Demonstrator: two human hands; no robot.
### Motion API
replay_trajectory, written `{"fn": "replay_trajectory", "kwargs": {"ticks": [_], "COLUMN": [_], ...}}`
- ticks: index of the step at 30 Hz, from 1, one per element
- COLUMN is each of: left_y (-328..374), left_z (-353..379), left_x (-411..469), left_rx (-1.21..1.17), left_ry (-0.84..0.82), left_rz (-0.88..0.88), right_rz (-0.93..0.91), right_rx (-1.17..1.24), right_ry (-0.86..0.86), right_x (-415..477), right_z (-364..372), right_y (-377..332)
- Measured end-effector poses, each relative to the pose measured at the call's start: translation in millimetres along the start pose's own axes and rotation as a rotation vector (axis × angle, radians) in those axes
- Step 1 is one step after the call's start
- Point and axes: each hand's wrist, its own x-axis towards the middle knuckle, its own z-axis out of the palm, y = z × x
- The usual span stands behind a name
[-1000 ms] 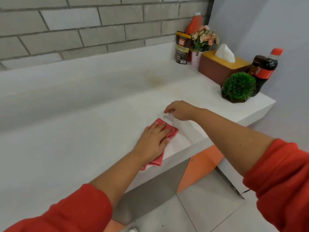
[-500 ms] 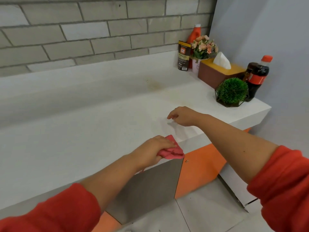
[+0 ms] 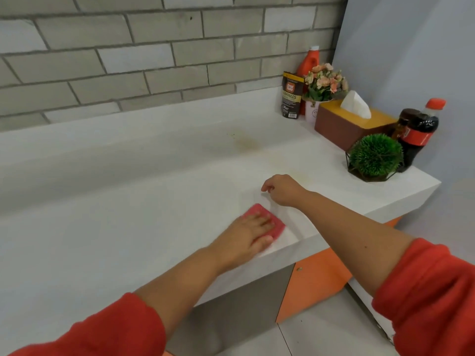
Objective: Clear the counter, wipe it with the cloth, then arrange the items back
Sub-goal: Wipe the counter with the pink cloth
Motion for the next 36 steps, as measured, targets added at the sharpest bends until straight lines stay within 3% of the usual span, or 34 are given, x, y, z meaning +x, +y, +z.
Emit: {"fn": "replay_trajectory", "kwargs": {"ticks": [3, 6, 8, 11, 14, 15, 20, 25, 27, 29, 31, 33, 36], "left_y": [5, -25, -59, -103, -106, -98, -39, -72, -76, -74, -81, -92, -101], "left_z": [5, -3, -14, -29, -26, -21, 1, -13, -20, -30, -40, -45, -44], "left_x": [-2, 1, 7, 26, 54, 59, 22, 14, 17, 16, 17, 15, 9], "left_rx": [-0.092, -0.189, -0.177, -0.121, 0.022, 0.053, -0.023, -0.241, -0.457, -0.827, -0.979, -0.941, -0.795], "left_ry": [-0.081, -0.070, 0.008, 0.127, 0.165, 0.138, -0.035, -0.053, -0.064, 0.022, 0.281, 0.482, 0.588], "left_rz": [0.163, 0.191, 0.099, -0.196, -0.364, -0.336, 0.161, 0.150, 0.061, -0.081, -0.200, -0.299, -0.406], "right_rz": [-0.017, -0.040, -0.023, 0.038, 0.073, 0.075, 0.055, 0.066, 0.015, -0.106, -0.228, -0.294, -0.311], "right_rx": [0.031, 0.058, 0.077, 0.079, 0.074, 0.067, -0.110, -0.155, -0.096, -0.008, 0.113, 0.227, 0.184], "right_ry": [0.004, 0.020, 0.048, 0.087, 0.105, 0.111, -0.078, -0.135, -0.099, 0.006, 0.054, -0.116, -0.512], "right_x": [18, 35, 46, 59, 69, 73, 91, 95, 91, 83, 70, 52, 25], "right_z": [-2, -3, -3, -1, 2, 1, 3, 1, 2, 5, 6, 2, 6], "right_y": [-9, -17, -18, -16, -14, -14, -23, -26, -26, -30, -36, -44, -52]}}
